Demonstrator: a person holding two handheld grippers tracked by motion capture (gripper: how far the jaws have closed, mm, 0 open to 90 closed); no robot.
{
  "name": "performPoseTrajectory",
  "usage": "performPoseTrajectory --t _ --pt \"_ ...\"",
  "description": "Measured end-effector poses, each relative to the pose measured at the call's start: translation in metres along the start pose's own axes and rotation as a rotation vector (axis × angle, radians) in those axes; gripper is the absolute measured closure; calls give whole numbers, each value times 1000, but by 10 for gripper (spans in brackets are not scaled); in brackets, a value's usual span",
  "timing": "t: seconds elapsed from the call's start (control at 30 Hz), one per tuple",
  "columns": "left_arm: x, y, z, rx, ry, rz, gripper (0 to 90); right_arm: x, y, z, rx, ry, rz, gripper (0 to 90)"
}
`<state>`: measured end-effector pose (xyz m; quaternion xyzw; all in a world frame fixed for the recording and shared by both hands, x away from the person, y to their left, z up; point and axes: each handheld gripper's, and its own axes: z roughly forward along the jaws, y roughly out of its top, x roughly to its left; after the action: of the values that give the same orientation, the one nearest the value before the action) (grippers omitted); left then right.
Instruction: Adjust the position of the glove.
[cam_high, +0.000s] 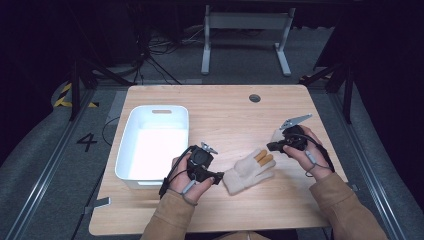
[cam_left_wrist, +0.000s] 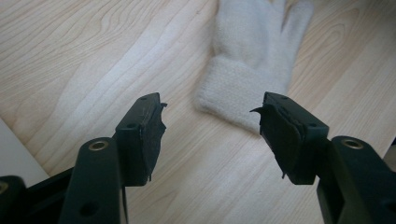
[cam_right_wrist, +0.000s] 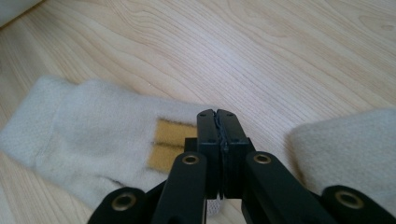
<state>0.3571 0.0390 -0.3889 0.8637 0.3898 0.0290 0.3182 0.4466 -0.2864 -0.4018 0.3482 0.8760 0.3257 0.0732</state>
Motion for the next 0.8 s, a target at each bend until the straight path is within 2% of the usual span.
performPoseTrajectory --t 0.2,0.37,0.53,0.8 --pt "-4 1 -4 -6 -10 9 400 2 4 4 -14 17 -5 892" --pt "-6 1 -5 -3 -20 13 400 5 11 14 -20 32 -17 892" --pt "-7 -1 -5 5 -19 16 399 8 16 31 0 42 -26 891" --pt "-6 -3 -6 3 -12 8 393 9 18 47 17 36 -40 883"
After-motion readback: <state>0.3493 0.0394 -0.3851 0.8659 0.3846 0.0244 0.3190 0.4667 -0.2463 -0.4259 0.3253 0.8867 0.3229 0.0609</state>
